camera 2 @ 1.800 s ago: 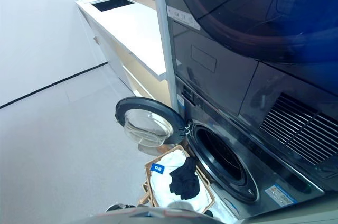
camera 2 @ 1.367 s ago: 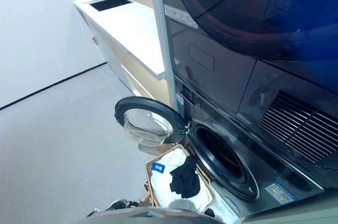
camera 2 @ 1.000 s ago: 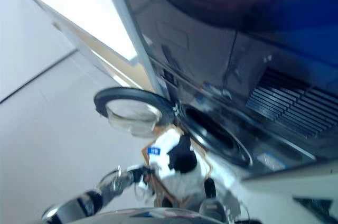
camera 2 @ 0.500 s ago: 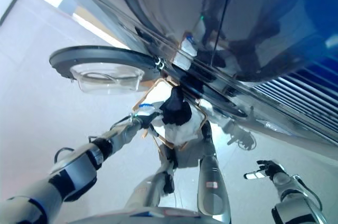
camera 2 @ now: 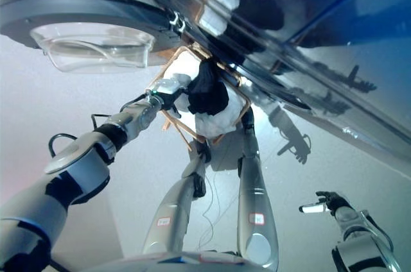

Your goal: Put the clothes in the basket into the washing machine.

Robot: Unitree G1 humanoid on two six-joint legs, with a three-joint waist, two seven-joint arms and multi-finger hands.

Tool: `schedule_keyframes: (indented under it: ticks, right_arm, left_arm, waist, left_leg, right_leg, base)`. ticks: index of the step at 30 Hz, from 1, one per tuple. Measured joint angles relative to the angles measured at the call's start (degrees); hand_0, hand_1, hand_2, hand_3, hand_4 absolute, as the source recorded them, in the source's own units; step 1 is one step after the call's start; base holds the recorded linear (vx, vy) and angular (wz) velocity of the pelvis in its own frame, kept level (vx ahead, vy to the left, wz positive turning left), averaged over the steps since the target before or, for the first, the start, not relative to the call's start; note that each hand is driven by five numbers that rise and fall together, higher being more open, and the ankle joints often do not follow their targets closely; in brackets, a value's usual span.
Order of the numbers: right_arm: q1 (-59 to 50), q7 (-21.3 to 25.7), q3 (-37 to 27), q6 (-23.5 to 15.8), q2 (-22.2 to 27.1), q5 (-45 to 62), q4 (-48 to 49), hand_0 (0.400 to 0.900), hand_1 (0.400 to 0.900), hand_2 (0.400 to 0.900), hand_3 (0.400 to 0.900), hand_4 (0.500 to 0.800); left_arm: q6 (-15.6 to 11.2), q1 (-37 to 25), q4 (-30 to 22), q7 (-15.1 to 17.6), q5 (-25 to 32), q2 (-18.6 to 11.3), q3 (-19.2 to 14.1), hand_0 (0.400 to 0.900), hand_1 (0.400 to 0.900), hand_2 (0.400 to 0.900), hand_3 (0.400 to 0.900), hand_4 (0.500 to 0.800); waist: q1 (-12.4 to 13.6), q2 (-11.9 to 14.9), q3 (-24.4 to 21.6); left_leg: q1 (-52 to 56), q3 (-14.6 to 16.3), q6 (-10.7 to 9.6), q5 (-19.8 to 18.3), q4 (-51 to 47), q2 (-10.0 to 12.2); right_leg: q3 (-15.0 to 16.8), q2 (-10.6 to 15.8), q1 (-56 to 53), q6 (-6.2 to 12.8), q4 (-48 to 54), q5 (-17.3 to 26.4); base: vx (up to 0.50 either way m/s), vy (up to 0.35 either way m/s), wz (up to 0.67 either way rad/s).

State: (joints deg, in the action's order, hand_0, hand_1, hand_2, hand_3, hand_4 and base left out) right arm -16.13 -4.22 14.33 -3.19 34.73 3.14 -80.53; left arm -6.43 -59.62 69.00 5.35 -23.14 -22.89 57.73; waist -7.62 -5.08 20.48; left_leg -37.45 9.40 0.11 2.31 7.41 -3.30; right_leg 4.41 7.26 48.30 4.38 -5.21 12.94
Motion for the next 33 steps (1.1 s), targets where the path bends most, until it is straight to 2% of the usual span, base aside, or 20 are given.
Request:
schedule_keyframes:
  ticks: [8,10,16,23,28,30,31,33]
  right_arm:
    - [-0.1,0.7,-0.2,-0.2,-1.3,2.6,0.1,0.900,0.900,0.900,0.900,0.800]
    - [0.0,1.3,-0.2,-0.3,-2.4,3.3,0.1,0.900,0.900,0.900,0.900,0.800]
    - [0.0,1.9,-0.1,-0.7,-6.1,5.3,0.3,0.900,0.900,0.900,0.900,0.800]
    - [0.5,4.0,0.1,-1.5,-9.1,7.2,1.7,0.900,0.900,0.900,0.900,0.800]
    - [1.0,4.4,0.1,-2.1,-9.4,7.7,2.2,0.900,0.900,0.900,0.900,0.800]
    - [1.1,4.8,0.1,-2.1,-9.5,8.4,2.4,0.900,0.900,0.900,0.900,0.800]
    - [1.1,5.2,0.1,-2.1,-9.6,8.8,2.5,0.900,0.900,0.900,0.900,0.800]
    - [1.0,5.3,0.3,-2.1,-9.9,9.2,2.8,0.900,0.900,0.900,0.900,0.800]
  left_arm:
    - [0.0,-3.5,0.5,0.6,0.4,-0.1,0.2,0.900,0.900,0.900,0.900,0.800]
    - [0.0,-4.3,1.0,2.0,0.8,0.0,-0.5,0.900,0.900,0.900,0.900,0.800]
    - [0.8,-5.2,3.2,5.1,3.9,0.5,-6.1,0.900,0.900,0.900,0.900,0.800]
    - [2.0,-5.4,4.0,8.3,5.8,1.2,-8.0,0.900,0.900,0.900,0.900,0.800]
    - [2.5,-5.7,6.7,8.8,12.6,4.2,-12.9,0.900,0.900,0.900,0.900,0.800]
    - [2.5,-5.8,7.2,8.8,15.6,4.9,-13.7,0.900,0.900,0.900,0.900,0.800]
    - [2.5,-6.2,7.7,8.9,17.3,5.9,-15.3,0.900,0.900,0.900,0.900,0.800]
    - [2.6,-6.3,7.8,9.0,20.1,7.5,-16.2,0.900,0.900,0.900,0.900,0.800]
  waist:
    - [-0.3,-0.2,-0.2]
    - [-0.4,-0.3,-0.2]
    - [-1.4,-0.5,-0.5]
    - [-2.2,-0.6,-0.9]
    - [-2.6,-0.6,-0.9]
    - [-2.6,-0.5,-1.6]
    - [-2.3,-0.5,-1.6]
    - [-2.1,-0.5,-1.6]
  left_leg:
    - [-9.3,0.0,0.0,-4.1,11.3,1.3]
    - [-12.0,0.0,0.0,-5.5,14.9,1.8]
    - [-19.0,0.1,0.6,-9.3,24.2,2.5]
    - [-23.7,1.2,1.7,-9.9,27.0,2.4]
    - [-24.6,1.4,1.7,-11.1,28.2,2.7]
    - [-25.4,1.6,1.8,-11.5,28.5,3.0]
    - [-25.4,1.8,1.9,-11.4,28.3,3.0]
    - [-25.4,1.9,1.9,-11.4,28.3,3.0]
  right_leg:
    - [0.3,-0.5,6.4,-0.09,-5.1,-1.2]
    - [0.6,-0.8,8.4,-0.10,-6.9,-1.5]
    - [2.1,-1.5,14.0,-0.02,-12.2,-2.7]
    - [3.0,-1.1,18.1,0.35,-12.5,-2.7]
    - [3.1,-1.4,18.9,0.89,-12.9,-2.1]
    - [3.2,-1.7,19.7,0.88,-12.9,-2.1]
    - [3.3,-1.7,19.9,0.90,-12.9,-1.8]
    - [3.6,-1.8,20.2,0.95,-13.0,-1.8]
  base:
    - [0.01,0.005,0.00]
    - [0.00,0.000,0.00]
    - [0.00,0.010,-0.05]
    - [0.01,0.002,-0.08]
    - [0.00,-0.002,-0.01]
    - [0.00,0.004,-0.02]
    - [0.00,0.004,-0.04]
    - [0.00,0.002,-0.06]
